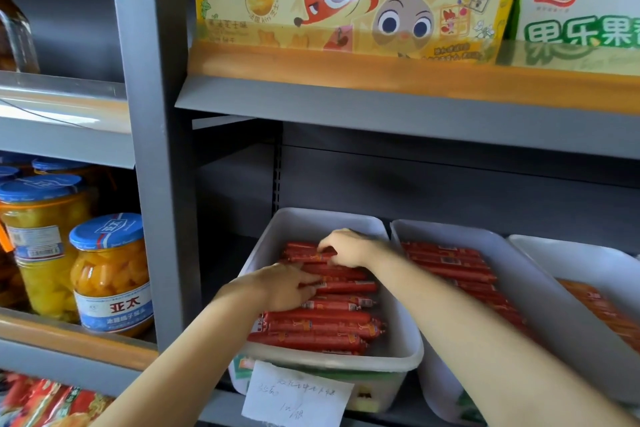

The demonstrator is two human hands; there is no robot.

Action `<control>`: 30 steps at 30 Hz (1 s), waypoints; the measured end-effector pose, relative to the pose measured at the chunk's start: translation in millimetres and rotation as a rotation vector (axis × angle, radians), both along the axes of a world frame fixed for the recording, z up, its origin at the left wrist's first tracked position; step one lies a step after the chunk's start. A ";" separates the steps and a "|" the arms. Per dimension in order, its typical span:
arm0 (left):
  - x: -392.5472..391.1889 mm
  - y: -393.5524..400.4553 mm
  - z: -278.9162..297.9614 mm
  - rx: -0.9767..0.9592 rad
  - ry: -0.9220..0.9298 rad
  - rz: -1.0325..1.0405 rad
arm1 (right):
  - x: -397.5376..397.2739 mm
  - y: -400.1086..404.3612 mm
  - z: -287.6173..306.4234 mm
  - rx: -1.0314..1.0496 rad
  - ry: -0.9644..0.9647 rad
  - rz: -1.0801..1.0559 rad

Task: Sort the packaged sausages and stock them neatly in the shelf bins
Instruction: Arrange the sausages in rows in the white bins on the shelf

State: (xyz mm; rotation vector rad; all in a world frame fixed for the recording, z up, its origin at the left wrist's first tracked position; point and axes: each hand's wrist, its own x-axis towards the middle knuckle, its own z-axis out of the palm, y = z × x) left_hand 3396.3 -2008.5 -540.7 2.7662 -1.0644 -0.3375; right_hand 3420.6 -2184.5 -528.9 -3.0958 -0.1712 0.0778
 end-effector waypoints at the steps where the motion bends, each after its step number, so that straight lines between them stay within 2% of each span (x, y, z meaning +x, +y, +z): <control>1: 0.1 0.2 0.8 -0.010 0.011 -0.023 | 3.5 0.8 -1.9 -0.010 -0.036 -0.013; 4: -1.0 -0.1 0.4 0.039 0.039 -0.028 | 8.1 1.6 -7.6 -0.004 -0.092 -0.052; 7: -1.1 -1.3 0.0 0.103 0.053 0.011 | -0.6 -1.3 5.8 0.051 -0.161 0.003; 9: -2.9 -2.6 1.4 0.123 0.065 0.035 | -15.2 -7.2 21.3 0.081 -0.118 0.050; 14: -8.1 -3.9 6.3 0.144 0.048 0.155 | -56.0 -13.4 31.5 -0.168 0.171 0.037; 16: -9.3 -3.1 4.6 0.138 0.047 0.137 | -58.3 -11.0 25.0 -0.215 0.170 0.034; 19: -7.6 -1.4 1.7 0.143 0.101 0.041 | -40.9 -8.7 19.4 -0.182 0.058 -0.001; 22: -7.4 -1.7 1.7 0.166 0.141 0.036 | -23.8 -7.5 9.2 -0.227 0.058 -0.074; 24: -7.6 -2.7 1.2 0.147 0.155 0.065 | -17.1 -10.4 1.9 -0.172 0.037 -0.141; 27: -6.4 -1.1 0.8 0.130 0.185 0.137 | -10.4 -13.3 4.6 0.047 -0.085 -0.217; 30: -4.9 -1.3 0.3 0.123 0.198 0.171 | -6.5 -13.1 8.8 0.120 -0.064 -0.219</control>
